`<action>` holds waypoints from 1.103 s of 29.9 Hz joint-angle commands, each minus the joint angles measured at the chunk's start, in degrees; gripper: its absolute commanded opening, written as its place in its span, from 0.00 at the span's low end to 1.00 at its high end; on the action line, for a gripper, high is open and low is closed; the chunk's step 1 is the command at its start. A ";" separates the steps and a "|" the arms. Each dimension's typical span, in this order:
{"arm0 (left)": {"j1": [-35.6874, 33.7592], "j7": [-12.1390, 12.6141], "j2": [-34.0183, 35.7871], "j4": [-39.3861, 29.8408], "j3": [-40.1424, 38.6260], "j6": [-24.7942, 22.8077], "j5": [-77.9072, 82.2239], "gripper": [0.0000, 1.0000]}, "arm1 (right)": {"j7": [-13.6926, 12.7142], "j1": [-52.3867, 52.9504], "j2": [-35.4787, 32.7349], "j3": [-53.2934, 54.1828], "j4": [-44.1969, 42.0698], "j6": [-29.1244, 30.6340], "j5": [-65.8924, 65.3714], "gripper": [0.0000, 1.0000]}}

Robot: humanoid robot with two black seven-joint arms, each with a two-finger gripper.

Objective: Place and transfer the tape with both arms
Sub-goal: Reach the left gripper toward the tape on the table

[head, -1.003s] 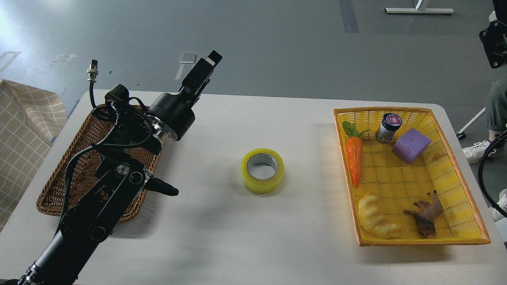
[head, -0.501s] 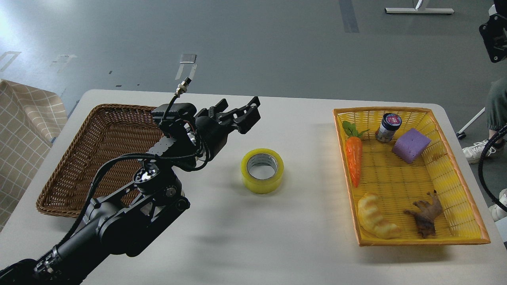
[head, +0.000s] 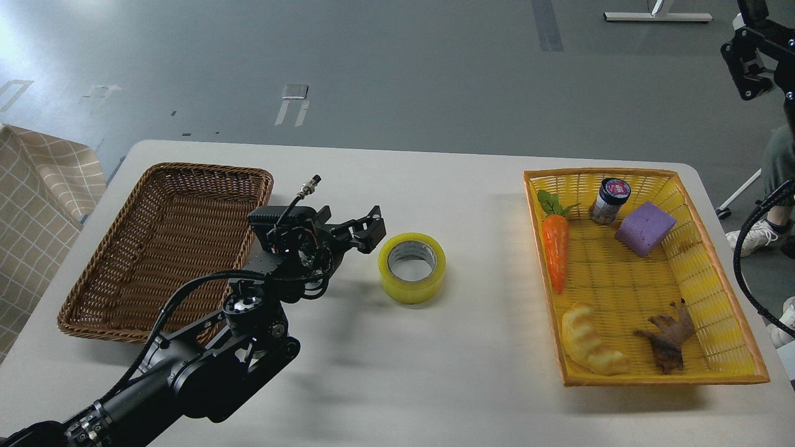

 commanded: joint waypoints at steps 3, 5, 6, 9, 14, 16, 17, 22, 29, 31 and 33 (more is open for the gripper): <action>-0.23 1.20 -1.63 2.03 0.59 0.00 0.00 0.98 | 0.04 0.35 0.00 -0.02 -0.81 0.03 0.00 1.00; -0.32 1.99 -1.63 2.29 0.85 0.00 0.00 0.98 | 0.04 0.97 0.08 -0.11 -0.99 0.03 0.00 1.00; -0.41 3.04 -1.80 2.20 1.20 0.00 0.00 0.98 | 0.04 1.05 0.08 -0.45 -1.16 -0.05 0.00 1.00; -0.85 6.00 -3.99 2.29 2.26 -0.17 0.00 0.98 | 0.04 1.14 0.17 -1.25 -2.04 -0.05 0.00 1.00; -1.20 6.00 -6.37 2.03 2.35 -0.17 0.00 0.98 | 0.04 1.14 0.52 -1.69 -4.24 -0.05 0.00 1.00; -1.38 6.00 -6.37 2.03 2.35 -0.35 0.00 0.98 | 0.04 1.75 0.52 -2.04 -5.03 -0.05 0.00 1.00; -1.55 6.00 -6.37 2.03 2.35 -0.35 0.00 0.98 | 0.13 2.11 0.44 -2.30 -5.38 -0.05 0.00 1.00; -1.64 6.00 -6.46 1.33 4.37 -0.35 0.00 0.98 | 0.13 3.43 0.17 -3.27 -7.93 -0.05 0.00 1.00; -0.59 6.00 -5.41 1.32 6.74 -0.35 0.00 0.98 | 0.13 3.51 0.43 -3.36 -8.90 0.03 0.00 1.00; -0.41 6.00 -5.32 1.32 6.74 -0.35 0.00 0.98 | 0.13 3.43 0.43 -3.36 -9.51 0.03 0.00 1.00; -0.32 6.00 -5.23 1.94 6.74 -0.26 0.00 0.98 | 0.13 3.52 0.52 -3.36 -10.13 0.03 0.00 1.00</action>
